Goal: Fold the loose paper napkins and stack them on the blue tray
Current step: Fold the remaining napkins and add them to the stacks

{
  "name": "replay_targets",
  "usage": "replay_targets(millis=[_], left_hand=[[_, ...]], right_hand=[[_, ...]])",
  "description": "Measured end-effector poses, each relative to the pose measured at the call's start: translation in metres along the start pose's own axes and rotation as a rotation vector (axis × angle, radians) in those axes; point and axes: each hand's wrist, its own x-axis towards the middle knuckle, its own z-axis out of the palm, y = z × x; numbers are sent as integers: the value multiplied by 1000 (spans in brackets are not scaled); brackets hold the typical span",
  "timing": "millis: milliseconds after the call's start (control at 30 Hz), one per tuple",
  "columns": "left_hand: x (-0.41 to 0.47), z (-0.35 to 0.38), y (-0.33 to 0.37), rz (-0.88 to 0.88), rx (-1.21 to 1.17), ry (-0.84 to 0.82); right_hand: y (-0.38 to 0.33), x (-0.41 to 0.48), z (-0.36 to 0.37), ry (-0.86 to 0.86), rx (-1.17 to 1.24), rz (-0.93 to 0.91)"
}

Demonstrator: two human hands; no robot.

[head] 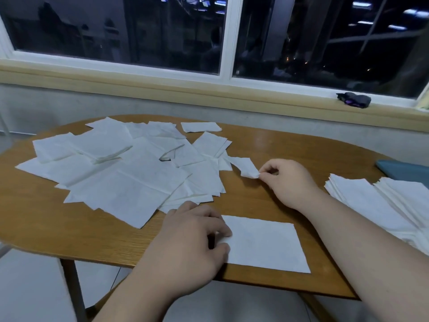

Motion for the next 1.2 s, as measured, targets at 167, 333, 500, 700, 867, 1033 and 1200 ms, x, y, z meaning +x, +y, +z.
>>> replay_targets(millis=[167, 333, 500, 700, 867, 1033, 1200], left_hand=[[-2, -1, 6, -13, -91, 135], [-8, 0, 20, -39, -190, 138], [-13, 3, 41, -75, -391, 145], [-5, -1, 43, -183, -575, 290], [1, -3, 34, -209, -502, 171], [2, -6, 27, -177, -379, 94], [1, -7, 29, -43, -376, 24]], right_hand=[[-1, -76, -48, 25, 295, 79], [10, -135, -67, -12, 551, 84], [21, -157, -62, -63, 984, 174], [21, -152, -52, -79, 1152, 205], [19, -142, -41, -20, 628, 87], [20, -145, -38, -69, 577, -8], [25, -142, -33, -86, 607, 2]])
